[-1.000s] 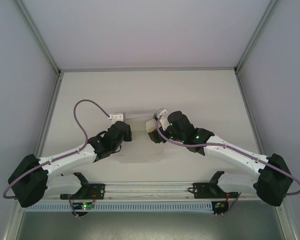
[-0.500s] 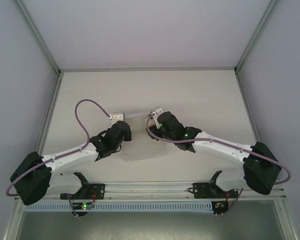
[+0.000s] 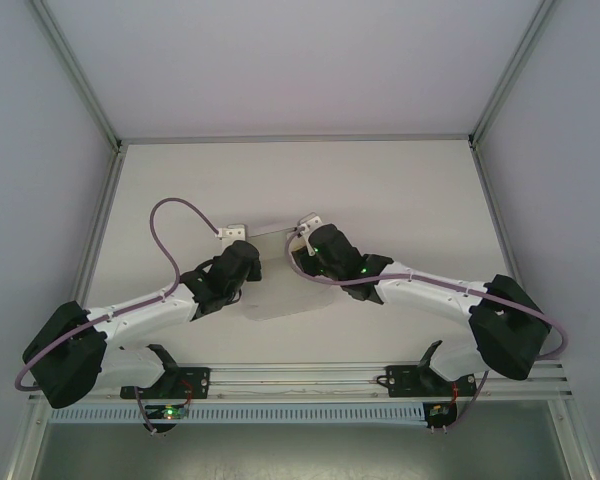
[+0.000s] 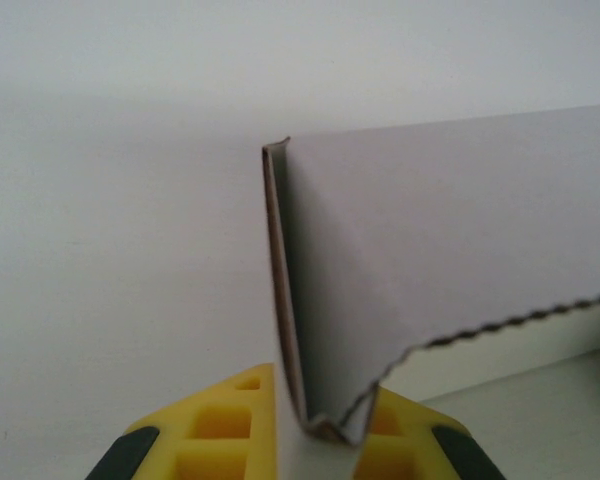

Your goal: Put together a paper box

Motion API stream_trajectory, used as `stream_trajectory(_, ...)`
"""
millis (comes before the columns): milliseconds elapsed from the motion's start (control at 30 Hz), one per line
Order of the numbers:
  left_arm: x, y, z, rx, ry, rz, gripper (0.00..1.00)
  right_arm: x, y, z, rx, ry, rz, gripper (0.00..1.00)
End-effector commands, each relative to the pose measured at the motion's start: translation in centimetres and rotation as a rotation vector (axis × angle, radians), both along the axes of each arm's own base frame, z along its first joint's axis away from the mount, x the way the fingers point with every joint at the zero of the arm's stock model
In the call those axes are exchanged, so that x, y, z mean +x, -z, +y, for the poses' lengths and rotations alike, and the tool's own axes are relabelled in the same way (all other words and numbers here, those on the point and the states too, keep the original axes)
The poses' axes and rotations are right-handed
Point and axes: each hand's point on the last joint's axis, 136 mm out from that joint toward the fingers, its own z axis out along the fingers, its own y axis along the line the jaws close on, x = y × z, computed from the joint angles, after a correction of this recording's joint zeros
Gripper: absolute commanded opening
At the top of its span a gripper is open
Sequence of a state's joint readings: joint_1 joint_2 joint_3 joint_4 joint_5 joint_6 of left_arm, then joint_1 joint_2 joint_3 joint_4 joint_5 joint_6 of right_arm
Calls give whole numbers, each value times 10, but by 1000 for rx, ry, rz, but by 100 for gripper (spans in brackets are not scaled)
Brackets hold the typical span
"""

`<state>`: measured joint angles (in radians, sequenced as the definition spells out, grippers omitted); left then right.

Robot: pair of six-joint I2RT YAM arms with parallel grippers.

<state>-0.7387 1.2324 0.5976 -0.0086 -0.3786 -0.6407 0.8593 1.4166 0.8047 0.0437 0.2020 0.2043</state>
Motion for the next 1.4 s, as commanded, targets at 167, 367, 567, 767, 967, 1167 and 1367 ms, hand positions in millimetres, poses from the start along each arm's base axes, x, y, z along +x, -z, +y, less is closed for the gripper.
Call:
stream_trajectory(167,1,-46,-33,-148,116,-101,0,22,2,-42,-108,189,-71,16)
stream_trajectory(367,-2,-51,-36,-168,141,-111,0,18,-9,-49,-49,183,-74,14)
stream_trajectory(567,-2,-50,-33,-163,125,-110,0,22,-15,-79,-138,330,-105,0)
stream_trajectory(767,0,-44,-32,-149,97,-82,0,25,-23,-118,-347,595,-168,0)
stream_trajectory(967,0,-45,-39,-150,117,-77,0,26,-17,-82,-198,443,-145,8)
stream_trajectory(1167,-3,-48,-46,-180,150,-88,0,25,-25,-65,-68,360,-148,25)
stream_trajectory(1367,-6,-49,-49,-186,177,-87,0,27,-22,-59,-35,323,-119,25)
